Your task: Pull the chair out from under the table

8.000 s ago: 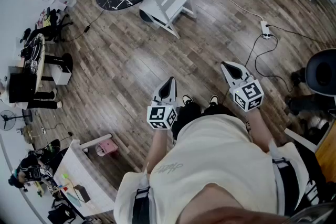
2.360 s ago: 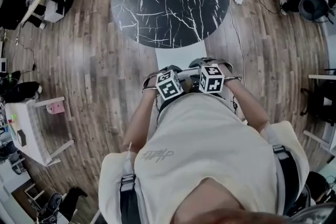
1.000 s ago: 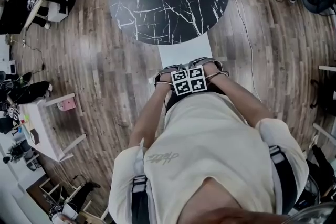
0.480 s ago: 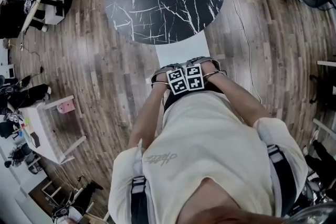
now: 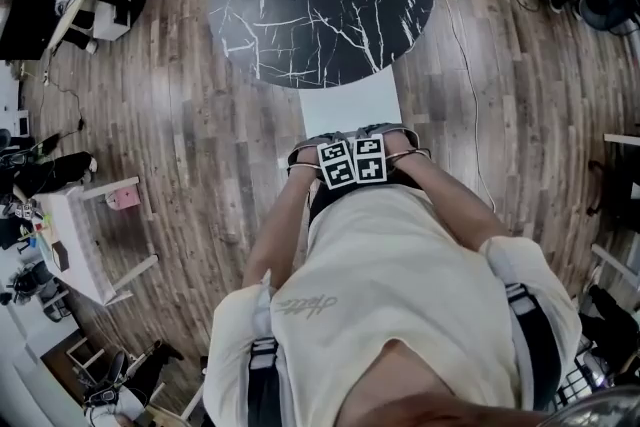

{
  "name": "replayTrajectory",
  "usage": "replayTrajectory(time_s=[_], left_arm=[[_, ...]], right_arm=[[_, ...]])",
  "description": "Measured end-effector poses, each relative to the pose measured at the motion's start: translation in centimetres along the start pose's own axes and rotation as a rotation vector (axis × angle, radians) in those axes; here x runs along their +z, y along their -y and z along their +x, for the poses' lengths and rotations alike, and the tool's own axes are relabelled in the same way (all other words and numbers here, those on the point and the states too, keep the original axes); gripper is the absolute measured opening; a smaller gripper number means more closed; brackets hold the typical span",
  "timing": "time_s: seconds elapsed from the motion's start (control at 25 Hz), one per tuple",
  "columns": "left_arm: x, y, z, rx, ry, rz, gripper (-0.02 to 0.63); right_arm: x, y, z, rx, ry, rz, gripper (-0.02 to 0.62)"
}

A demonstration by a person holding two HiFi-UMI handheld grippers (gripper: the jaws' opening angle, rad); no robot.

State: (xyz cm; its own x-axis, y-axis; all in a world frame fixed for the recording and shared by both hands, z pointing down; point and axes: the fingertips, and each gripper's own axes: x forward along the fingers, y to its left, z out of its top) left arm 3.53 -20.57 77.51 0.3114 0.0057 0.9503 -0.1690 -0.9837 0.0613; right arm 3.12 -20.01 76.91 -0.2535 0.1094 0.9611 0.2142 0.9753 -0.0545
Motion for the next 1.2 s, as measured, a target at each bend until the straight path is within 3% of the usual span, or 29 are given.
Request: replayTrajectory(time_s=[1.2], left_arm=[[-0.2, 4.9, 0.8, -0.032, 0.014, -0.021, 0.091]], right_arm=[[-0.2, -4.9, 0.7, 0.018, -0.011, 0.027, 0.091]])
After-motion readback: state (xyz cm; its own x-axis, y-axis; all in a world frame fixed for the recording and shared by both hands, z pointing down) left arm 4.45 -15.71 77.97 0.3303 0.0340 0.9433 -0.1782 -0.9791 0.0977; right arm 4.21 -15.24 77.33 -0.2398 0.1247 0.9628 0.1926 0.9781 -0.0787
